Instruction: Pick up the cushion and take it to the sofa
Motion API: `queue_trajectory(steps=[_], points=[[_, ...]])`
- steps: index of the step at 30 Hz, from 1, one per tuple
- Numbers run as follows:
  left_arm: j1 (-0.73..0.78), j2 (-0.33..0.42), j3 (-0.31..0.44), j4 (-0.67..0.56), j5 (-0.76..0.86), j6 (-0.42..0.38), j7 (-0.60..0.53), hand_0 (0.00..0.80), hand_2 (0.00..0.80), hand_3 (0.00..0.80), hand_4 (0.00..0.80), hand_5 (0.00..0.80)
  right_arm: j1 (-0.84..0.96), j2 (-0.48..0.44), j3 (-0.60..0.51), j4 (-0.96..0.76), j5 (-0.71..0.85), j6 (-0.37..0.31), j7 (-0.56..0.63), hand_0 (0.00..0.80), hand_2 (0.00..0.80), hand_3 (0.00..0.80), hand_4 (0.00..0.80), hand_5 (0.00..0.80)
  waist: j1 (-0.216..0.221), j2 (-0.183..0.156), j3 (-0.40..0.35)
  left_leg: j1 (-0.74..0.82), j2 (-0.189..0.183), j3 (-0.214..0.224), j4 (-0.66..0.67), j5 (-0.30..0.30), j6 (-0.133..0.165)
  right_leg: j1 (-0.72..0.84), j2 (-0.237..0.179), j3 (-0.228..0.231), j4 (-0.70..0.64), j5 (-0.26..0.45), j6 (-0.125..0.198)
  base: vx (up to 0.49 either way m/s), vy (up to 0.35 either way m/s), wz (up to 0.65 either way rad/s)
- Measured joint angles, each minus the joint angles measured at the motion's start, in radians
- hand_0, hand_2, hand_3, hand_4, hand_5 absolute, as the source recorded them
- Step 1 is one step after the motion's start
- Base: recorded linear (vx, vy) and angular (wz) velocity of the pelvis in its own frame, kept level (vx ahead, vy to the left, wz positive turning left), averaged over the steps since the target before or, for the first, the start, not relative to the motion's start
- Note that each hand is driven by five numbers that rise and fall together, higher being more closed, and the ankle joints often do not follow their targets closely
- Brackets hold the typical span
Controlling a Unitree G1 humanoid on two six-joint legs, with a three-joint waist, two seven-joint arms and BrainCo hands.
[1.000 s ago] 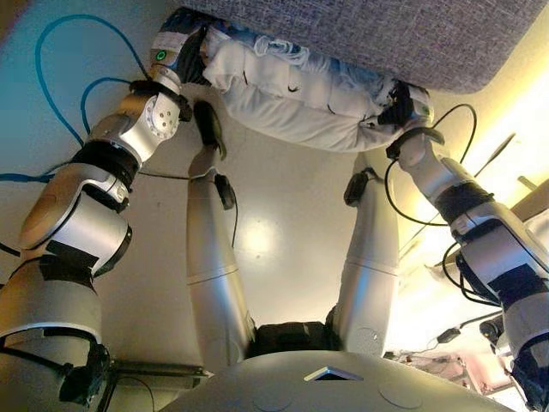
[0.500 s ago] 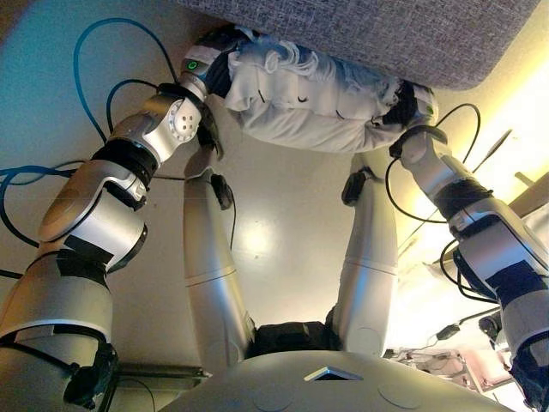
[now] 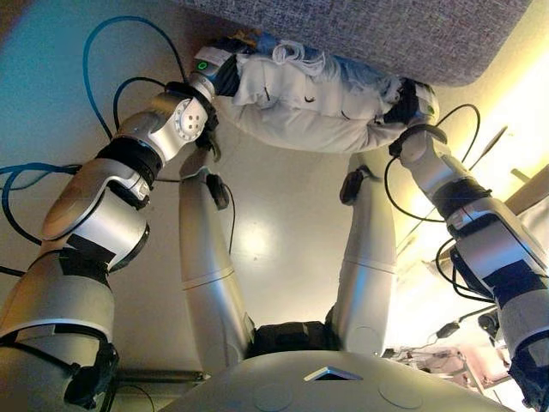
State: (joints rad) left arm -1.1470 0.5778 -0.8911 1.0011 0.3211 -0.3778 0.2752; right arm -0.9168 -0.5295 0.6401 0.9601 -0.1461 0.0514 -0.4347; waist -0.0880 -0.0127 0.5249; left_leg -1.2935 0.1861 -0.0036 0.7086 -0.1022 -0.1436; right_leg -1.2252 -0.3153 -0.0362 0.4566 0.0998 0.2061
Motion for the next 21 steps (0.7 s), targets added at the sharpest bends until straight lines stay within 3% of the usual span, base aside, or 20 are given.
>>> queue_trajectory(steps=[8, 21], points=[[0.020, 0.001, 0.011, 0.000, -0.042, -0.001, 0.004, 0.800, 0.800, 0.800, 0.800, 0.800, 0.017, 0.000, -0.017, 0.000, 0.022, -0.014, -0.027, 0.000, 0.000, 0.000, 0.000, 0.000, -0.002, 0.000, 0.000, 0.000, 0.003, 0.000, 0.012, -0.003, 0.002, -0.001, -0.001, 0.003, 0.011, 0.000, 0.000, 0.000, 0.000, 0.00], [0.061, 0.013, 0.047, -0.016, -0.079, -0.056, 0.037, 0.800, 0.800, 0.800, 0.800, 0.800, 0.068, -0.016, -0.132, 0.082, 0.061, -0.135, -0.063, 0.000, 0.000, 0.000, 0.000, 0.000, 0.004, 0.000, 0.000, -0.031, 0.019, -0.001, 0.067, -0.031, 0.008, -0.019, 0.001, -0.001, 0.026, 0.000, -0.001, 0.004, -0.013, -0.04]])
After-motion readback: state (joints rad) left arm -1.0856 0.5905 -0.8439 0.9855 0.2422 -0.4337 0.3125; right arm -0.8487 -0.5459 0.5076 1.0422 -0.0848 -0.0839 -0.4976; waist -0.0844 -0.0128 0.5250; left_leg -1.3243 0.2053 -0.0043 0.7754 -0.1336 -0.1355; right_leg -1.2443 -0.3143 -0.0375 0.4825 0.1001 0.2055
